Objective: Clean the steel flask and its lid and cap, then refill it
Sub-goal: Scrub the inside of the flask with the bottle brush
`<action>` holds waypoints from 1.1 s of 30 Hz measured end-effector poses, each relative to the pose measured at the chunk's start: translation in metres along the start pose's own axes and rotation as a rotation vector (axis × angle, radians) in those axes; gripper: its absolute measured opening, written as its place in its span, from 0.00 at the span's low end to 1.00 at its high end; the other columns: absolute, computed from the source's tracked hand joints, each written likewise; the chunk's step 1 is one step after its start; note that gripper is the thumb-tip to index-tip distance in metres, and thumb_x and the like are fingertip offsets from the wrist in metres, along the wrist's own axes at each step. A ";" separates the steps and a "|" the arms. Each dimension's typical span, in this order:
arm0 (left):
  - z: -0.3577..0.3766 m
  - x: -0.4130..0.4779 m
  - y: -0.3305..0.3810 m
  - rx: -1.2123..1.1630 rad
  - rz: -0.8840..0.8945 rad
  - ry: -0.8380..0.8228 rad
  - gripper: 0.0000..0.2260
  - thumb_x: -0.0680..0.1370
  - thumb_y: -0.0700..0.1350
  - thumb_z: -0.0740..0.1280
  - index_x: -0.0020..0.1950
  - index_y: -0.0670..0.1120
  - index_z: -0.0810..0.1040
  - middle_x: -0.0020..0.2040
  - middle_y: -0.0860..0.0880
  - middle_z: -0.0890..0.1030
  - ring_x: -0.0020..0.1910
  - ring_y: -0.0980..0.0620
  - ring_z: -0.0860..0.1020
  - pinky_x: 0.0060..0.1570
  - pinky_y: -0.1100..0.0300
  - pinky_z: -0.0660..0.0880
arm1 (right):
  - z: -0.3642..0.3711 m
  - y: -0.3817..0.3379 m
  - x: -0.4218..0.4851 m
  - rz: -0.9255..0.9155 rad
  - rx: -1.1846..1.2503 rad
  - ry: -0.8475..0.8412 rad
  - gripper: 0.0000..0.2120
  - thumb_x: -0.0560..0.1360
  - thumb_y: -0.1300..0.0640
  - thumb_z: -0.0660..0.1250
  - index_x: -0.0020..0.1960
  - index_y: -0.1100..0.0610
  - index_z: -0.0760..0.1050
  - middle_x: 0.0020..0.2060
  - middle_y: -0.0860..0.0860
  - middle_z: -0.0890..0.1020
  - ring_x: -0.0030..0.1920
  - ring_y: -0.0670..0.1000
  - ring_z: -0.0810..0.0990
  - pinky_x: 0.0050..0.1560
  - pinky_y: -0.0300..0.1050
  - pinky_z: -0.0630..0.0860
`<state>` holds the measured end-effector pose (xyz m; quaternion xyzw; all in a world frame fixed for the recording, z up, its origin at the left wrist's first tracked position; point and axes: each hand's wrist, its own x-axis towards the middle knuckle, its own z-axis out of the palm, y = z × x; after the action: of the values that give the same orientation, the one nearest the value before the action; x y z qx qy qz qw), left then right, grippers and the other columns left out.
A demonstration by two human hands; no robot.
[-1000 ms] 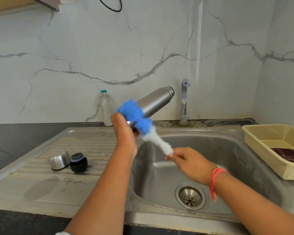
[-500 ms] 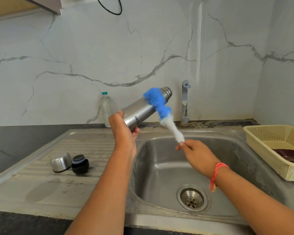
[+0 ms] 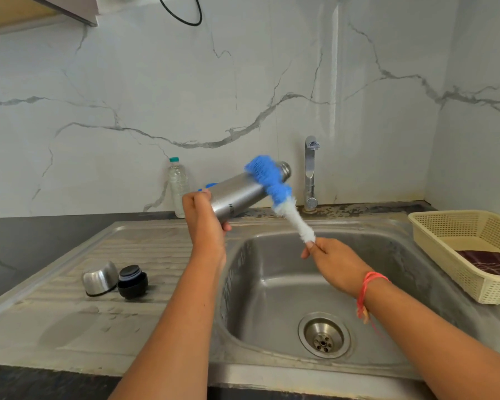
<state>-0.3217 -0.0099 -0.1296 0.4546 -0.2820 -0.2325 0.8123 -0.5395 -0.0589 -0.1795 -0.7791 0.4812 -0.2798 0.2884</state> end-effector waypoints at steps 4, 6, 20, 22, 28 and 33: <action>-0.002 -0.001 0.005 -0.011 0.024 -0.004 0.15 0.72 0.56 0.60 0.55 0.51 0.73 0.54 0.46 0.76 0.45 0.49 0.77 0.28 0.60 0.68 | -0.002 0.004 -0.003 0.002 -0.016 -0.037 0.17 0.86 0.49 0.54 0.50 0.52 0.80 0.30 0.46 0.72 0.31 0.45 0.71 0.33 0.40 0.64; -0.008 0.005 0.006 0.008 0.012 0.018 0.17 0.72 0.56 0.60 0.56 0.51 0.73 0.55 0.44 0.76 0.47 0.48 0.76 0.27 0.61 0.68 | -0.004 0.008 -0.008 0.020 -0.025 -0.067 0.18 0.86 0.49 0.54 0.50 0.52 0.80 0.29 0.46 0.72 0.30 0.46 0.71 0.33 0.40 0.65; -0.003 -0.002 -0.005 0.149 -0.004 -0.337 0.13 0.79 0.42 0.72 0.59 0.57 0.77 0.64 0.50 0.74 0.46 0.46 0.77 0.48 0.53 0.83 | -0.015 0.012 -0.006 0.011 -0.041 -0.013 0.18 0.86 0.48 0.53 0.50 0.51 0.80 0.32 0.46 0.73 0.34 0.45 0.73 0.35 0.40 0.66; -0.004 -0.003 -0.004 0.127 -0.044 -0.375 0.15 0.80 0.40 0.71 0.60 0.57 0.77 0.69 0.47 0.71 0.45 0.45 0.79 0.50 0.50 0.84 | -0.013 0.010 -0.007 -0.003 -0.044 -0.031 0.18 0.86 0.47 0.53 0.51 0.51 0.80 0.33 0.46 0.74 0.34 0.45 0.73 0.35 0.39 0.65; -0.004 -0.006 -0.003 0.010 -0.053 -0.423 0.22 0.78 0.28 0.66 0.61 0.54 0.75 0.73 0.43 0.68 0.63 0.43 0.80 0.52 0.49 0.83 | -0.001 -0.002 -0.015 -0.089 -0.058 -0.086 0.17 0.85 0.48 0.54 0.50 0.51 0.80 0.34 0.45 0.74 0.33 0.43 0.71 0.34 0.36 0.64; -0.006 -0.002 -0.006 -0.115 -0.090 -0.429 0.23 0.79 0.27 0.64 0.65 0.51 0.72 0.73 0.42 0.73 0.65 0.38 0.81 0.51 0.49 0.83 | 0.014 -0.017 -0.021 -0.129 -0.088 -0.096 0.16 0.85 0.49 0.54 0.51 0.53 0.78 0.33 0.45 0.74 0.32 0.44 0.72 0.33 0.37 0.66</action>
<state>-0.3200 -0.0082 -0.1374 0.3598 -0.4141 -0.3758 0.7469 -0.5275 -0.0307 -0.1802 -0.8329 0.4275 -0.2389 0.2579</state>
